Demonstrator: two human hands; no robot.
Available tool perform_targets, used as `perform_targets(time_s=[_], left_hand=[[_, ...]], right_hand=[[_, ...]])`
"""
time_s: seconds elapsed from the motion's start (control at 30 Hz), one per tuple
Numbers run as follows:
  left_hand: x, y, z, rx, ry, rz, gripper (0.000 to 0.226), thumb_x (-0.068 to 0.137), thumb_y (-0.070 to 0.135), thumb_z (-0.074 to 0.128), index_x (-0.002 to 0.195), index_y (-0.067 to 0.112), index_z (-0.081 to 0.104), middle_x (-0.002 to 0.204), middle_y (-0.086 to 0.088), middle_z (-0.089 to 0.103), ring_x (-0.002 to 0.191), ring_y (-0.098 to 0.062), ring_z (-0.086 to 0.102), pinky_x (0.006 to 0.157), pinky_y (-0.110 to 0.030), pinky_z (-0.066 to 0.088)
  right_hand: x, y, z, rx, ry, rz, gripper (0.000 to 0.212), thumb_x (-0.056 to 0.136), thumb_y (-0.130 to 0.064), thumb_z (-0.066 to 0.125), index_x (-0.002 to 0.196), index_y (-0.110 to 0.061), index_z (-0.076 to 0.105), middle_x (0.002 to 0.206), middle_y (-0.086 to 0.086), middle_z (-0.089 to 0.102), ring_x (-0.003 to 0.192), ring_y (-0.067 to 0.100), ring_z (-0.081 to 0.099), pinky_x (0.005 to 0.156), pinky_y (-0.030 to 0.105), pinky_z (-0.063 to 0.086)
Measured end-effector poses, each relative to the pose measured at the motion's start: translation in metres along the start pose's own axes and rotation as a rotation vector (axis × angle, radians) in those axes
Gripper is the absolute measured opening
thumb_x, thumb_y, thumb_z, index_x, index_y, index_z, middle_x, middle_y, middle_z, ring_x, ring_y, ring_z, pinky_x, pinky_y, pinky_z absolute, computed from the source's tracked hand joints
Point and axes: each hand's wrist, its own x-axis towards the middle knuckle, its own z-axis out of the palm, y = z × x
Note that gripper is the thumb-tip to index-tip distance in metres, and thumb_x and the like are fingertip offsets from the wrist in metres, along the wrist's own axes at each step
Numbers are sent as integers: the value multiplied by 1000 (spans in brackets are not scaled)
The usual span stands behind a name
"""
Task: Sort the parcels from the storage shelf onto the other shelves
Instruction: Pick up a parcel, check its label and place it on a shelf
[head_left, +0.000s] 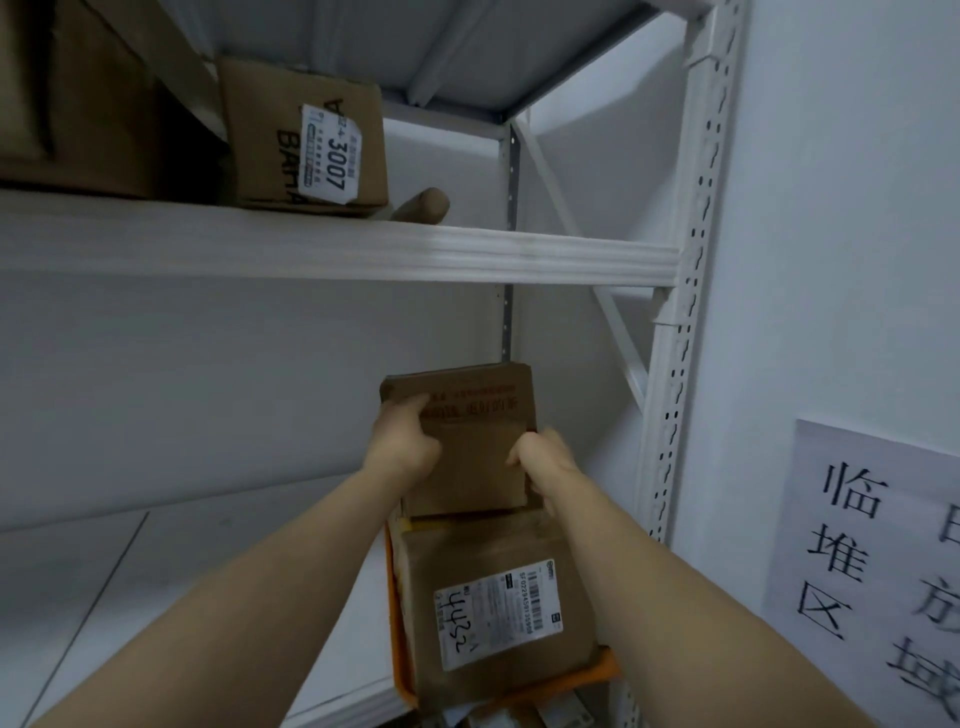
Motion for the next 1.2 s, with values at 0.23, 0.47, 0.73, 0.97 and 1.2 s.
perform_targets(time_s=[0.23,0.47,0.73,0.97,1.2], left_hand=[[-65,65,-37,9,183,186,45,87,0,53,130,12,57,127,-7,61,117,-21,56,96,-28,45],[-106,120,-102,-37,522,386,25,89,1,49,101,12,67,103,-3,66,98,-17,60,87,-29,49],[-92,144,-180,-178,707,216,50,90,1,47,138,5,38,139,-14,40,128,-28,40,107,-36,35],[-69,133,-207,-523,649,50,40,98,19,30,130,-1,46,128,-20,53,116,-33,49,96,-36,36],[-51,122,-215,-560,586,28,49,98,26,25,135,1,45,128,-20,55,118,-33,50,103,-43,39]], right_hand=[[-76,-50,-14,79,86,-306,42,86,0,46,123,-14,61,125,6,59,115,24,55,104,42,45],[-135,-115,-11,77,110,-639,28,91,-12,53,116,-22,59,107,1,64,102,19,61,89,34,50],[-158,-186,17,-163,160,-882,53,89,-23,63,138,-20,43,130,7,51,112,21,54,94,36,48],[-138,-231,60,-364,180,-789,105,76,-48,73,152,-26,3,144,21,27,130,40,36,108,49,34],[-131,-245,88,-435,272,-758,108,81,-49,66,152,-21,-11,141,24,32,125,39,42,103,46,34]])
